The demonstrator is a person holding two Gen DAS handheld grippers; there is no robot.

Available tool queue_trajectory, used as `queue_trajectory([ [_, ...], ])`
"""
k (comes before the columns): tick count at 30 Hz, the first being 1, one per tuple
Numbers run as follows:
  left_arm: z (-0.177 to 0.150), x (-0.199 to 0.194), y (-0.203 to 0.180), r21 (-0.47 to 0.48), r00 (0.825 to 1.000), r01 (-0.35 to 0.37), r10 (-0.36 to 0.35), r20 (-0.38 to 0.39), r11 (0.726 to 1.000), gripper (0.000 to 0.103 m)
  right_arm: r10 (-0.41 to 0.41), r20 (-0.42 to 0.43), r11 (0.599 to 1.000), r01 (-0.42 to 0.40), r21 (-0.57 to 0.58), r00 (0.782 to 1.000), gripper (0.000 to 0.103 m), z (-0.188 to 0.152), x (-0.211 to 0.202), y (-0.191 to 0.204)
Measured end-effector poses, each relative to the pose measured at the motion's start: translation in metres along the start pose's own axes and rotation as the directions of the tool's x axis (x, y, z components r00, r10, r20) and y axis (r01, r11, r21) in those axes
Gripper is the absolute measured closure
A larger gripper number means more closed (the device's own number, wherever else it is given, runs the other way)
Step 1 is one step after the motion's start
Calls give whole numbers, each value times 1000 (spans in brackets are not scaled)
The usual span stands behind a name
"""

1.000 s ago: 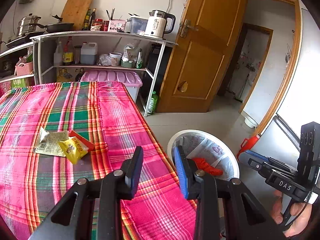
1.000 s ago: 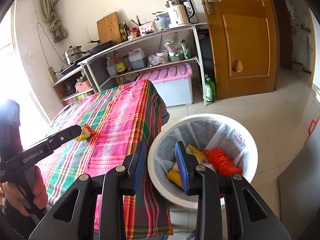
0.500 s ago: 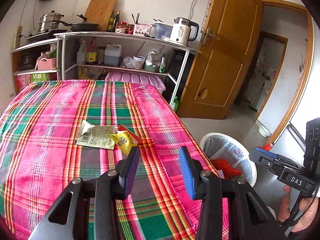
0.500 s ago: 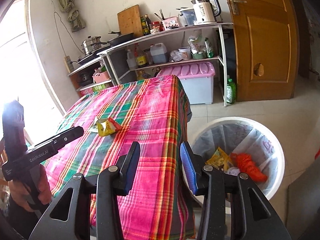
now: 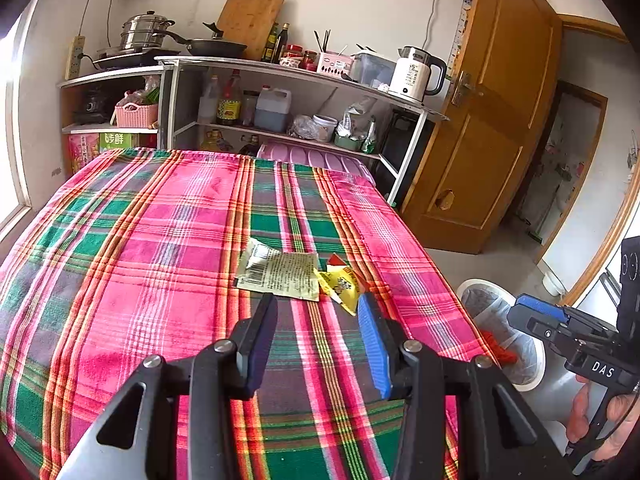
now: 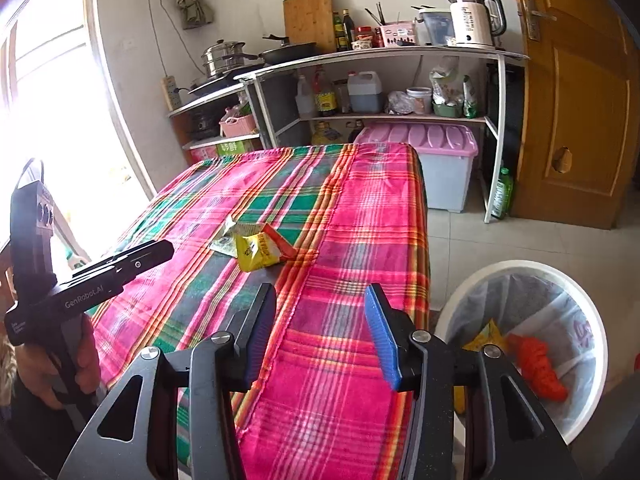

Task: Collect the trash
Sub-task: 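Move both tools back over the table toward the remaining wrappers, then grasp the yellow snack packet with the right tool while the left tool grasps the pale wrapper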

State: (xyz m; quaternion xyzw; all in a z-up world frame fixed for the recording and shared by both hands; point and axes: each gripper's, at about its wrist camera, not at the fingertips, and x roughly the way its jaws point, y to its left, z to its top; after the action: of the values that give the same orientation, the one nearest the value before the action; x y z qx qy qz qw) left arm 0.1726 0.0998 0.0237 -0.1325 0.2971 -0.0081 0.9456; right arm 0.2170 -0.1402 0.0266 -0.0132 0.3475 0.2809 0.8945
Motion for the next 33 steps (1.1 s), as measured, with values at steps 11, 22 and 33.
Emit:
queue_trajectory([
  [11, 7, 8, 35, -42, 1000, -30, 30, 0, 999, 56, 40, -71, 995, -46, -87, 997, 49, 22, 56, 33],
  [22, 16, 20, 56, -72, 1000, -26, 26, 2, 997, 56, 47, -146, 988, -68, -142, 988, 47, 35, 115, 48],
  [33, 23, 34, 71, -84, 999, -30, 28, -16, 996, 55, 16, -192, 984, -50, -170, 981, 47, 42, 148, 48],
])
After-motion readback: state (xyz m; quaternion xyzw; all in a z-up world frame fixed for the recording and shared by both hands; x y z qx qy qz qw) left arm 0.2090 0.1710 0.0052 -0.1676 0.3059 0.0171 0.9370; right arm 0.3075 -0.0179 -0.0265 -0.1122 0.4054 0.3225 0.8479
